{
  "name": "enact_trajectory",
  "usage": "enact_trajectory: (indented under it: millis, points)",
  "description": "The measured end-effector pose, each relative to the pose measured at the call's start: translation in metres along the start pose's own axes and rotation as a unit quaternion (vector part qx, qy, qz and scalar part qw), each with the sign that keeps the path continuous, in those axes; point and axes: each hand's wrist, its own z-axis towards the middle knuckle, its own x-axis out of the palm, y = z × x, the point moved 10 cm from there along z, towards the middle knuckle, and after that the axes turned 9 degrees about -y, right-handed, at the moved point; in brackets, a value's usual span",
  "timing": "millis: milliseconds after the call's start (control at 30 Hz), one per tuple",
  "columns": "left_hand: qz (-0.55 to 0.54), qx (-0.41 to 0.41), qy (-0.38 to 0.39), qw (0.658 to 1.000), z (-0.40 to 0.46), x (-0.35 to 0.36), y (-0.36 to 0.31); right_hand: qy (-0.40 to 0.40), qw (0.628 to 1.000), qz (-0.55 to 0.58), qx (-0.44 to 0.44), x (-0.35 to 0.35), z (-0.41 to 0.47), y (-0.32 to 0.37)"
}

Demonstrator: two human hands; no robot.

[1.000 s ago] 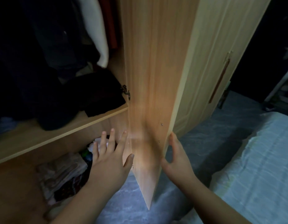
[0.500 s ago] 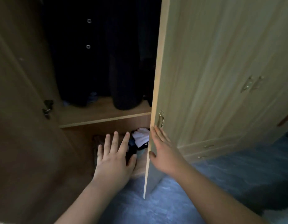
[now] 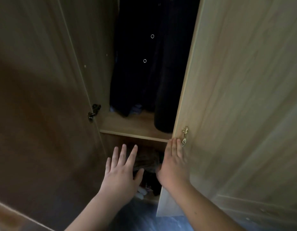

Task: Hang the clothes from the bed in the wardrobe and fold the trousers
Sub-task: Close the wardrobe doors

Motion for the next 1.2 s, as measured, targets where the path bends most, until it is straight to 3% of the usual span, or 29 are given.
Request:
enact_trajectory:
  millis: [400,633,767,1000,1200]
  points:
    - [0.02,-0.094,-0.028,0.995,0.031,0.024,-0.008,0.024,0.995,0.002,-0.098,0.031,0.071,-0.012]
    - [0.026,-0.121,-0.077,0.989,0.006,0.013,0.012,0.028,0.995,-0.033,-0.089,0.046,0.088,-0.013]
    - [0.044,-0.158,-0.074,0.984,-0.025,-0.002,0.04,0.009,0.994,0.023,-0.104,0.042,0.078,-0.006]
    - [0.05,-0.243,-0.105,0.963,-0.093,-0.036,0.097,0.121,0.944,0.129,-0.28,0.06,-0.015,0.111]
    - [0.042,-0.291,-0.183,0.938,-0.162,-0.076,0.168,0.144,0.904,0.161,-0.368,0.048,-0.082,0.206]
